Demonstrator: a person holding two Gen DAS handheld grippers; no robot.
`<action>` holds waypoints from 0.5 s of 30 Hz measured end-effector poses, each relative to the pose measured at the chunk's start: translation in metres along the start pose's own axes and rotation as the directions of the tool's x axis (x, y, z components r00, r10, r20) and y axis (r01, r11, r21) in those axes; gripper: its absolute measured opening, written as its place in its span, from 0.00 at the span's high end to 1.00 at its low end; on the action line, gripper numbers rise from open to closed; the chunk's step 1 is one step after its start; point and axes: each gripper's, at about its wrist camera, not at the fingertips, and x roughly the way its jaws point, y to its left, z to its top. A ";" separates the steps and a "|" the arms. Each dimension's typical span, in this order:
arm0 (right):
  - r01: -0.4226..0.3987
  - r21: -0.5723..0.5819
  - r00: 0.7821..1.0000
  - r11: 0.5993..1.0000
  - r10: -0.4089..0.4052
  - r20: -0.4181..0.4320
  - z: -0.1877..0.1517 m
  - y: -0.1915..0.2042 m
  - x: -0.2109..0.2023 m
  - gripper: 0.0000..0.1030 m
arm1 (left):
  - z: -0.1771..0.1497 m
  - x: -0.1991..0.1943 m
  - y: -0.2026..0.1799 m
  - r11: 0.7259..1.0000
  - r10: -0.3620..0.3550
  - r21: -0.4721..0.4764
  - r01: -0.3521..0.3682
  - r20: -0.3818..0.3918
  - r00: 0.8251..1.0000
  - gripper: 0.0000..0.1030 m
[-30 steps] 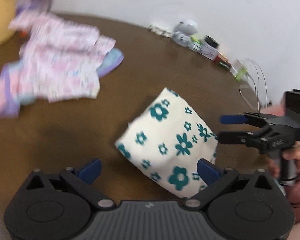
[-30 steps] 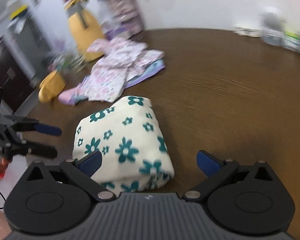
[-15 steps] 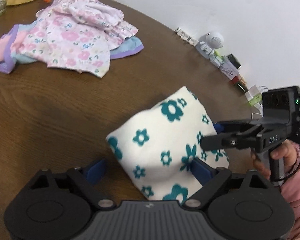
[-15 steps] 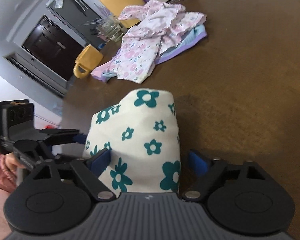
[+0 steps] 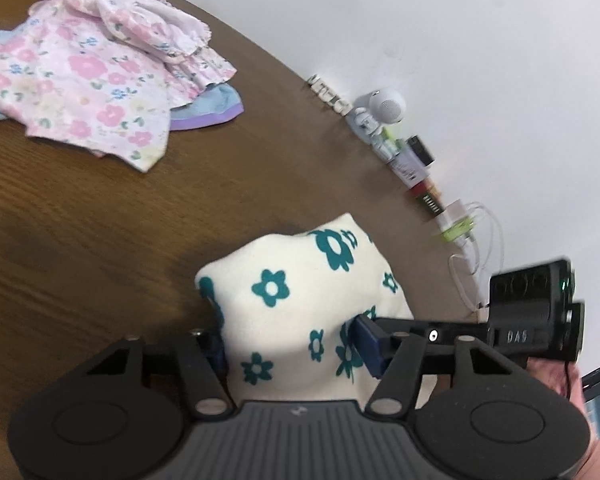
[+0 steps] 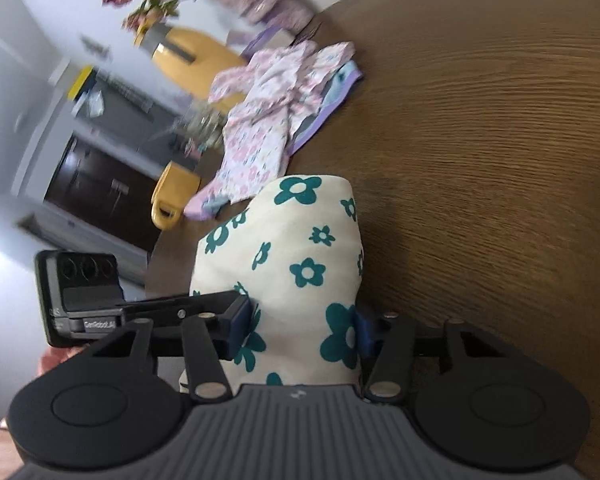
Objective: Fold clothes
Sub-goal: 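Grasp the folded bundle with both tools and lift it off the table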
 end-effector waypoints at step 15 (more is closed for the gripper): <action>0.025 0.075 0.949 0.997 -0.048 0.312 0.075 -0.007 -0.037 0.53 | 0.118 0.050 -0.043 0.994 -0.096 0.057 0.090 0.101 0.990 0.49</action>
